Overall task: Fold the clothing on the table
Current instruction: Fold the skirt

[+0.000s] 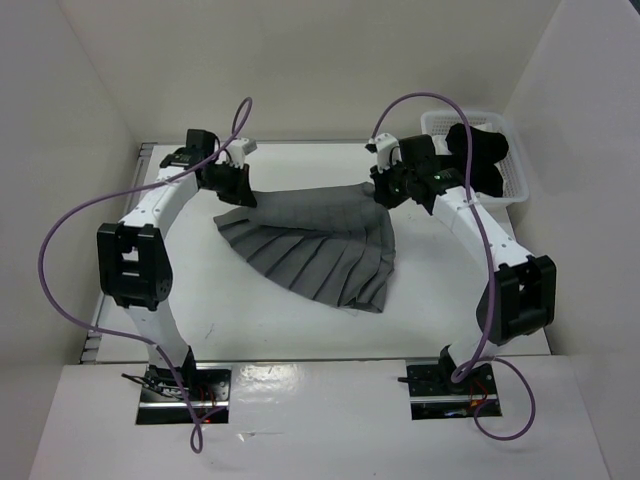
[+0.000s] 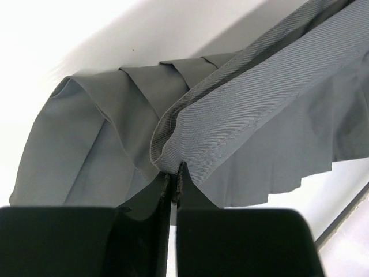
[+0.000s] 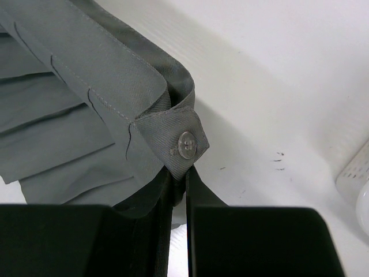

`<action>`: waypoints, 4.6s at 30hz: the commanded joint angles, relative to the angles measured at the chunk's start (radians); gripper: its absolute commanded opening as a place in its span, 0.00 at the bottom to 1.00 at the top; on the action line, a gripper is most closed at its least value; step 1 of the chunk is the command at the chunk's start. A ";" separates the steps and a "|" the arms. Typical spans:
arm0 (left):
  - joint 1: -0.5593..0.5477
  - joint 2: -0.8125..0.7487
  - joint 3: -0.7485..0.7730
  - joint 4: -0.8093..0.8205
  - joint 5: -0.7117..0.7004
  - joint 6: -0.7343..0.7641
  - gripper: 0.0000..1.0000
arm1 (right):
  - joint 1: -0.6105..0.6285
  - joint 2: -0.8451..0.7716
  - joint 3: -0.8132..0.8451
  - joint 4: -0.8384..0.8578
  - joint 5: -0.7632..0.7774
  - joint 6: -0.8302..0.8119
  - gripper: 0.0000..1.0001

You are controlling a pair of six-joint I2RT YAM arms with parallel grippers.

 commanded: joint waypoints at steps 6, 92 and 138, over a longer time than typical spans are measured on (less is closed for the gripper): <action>0.068 0.083 0.161 0.037 -0.162 0.030 0.00 | -0.036 -0.088 -0.011 -0.043 0.148 -0.055 0.00; 0.094 -0.332 -0.246 0.021 -0.267 0.119 0.34 | 0.564 0.084 -0.016 -0.314 -0.128 -0.203 0.47; 0.067 -0.110 -0.257 0.110 -0.501 -0.030 1.00 | 0.564 0.344 0.055 -0.156 0.077 0.188 0.99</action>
